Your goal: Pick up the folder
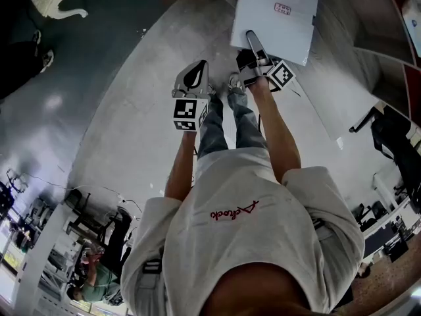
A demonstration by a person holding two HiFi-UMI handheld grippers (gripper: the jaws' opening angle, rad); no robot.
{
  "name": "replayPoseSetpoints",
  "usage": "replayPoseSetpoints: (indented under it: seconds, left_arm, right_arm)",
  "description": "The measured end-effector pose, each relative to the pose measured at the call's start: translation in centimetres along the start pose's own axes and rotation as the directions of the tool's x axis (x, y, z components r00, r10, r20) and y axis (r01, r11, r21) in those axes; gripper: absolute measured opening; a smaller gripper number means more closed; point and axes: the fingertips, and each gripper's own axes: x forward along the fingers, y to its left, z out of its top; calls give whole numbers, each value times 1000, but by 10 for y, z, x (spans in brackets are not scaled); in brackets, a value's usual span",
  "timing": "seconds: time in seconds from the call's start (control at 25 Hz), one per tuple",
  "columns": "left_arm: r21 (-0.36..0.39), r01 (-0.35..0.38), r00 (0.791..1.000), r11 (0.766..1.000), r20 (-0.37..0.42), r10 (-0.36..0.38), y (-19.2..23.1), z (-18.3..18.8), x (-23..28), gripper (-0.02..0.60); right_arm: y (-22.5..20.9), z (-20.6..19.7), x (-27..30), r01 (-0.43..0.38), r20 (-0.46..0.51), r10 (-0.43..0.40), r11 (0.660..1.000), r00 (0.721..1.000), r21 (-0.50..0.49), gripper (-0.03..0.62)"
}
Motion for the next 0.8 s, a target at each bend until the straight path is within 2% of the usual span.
replayPoseSetpoints:
  seconds: [0.56,0.8]
  left_arm:
    - [37,-31,992,999,122,26,-26,74,-19,-2]
    - [47,-62,982,997,180,53,-32,105,-33,-2]
  right_arm:
    - [96,-6,-18,-71,-112,65,996,992,-59,284]
    - [122,-10,-27,-93,-127,89,995,988,-31,284]
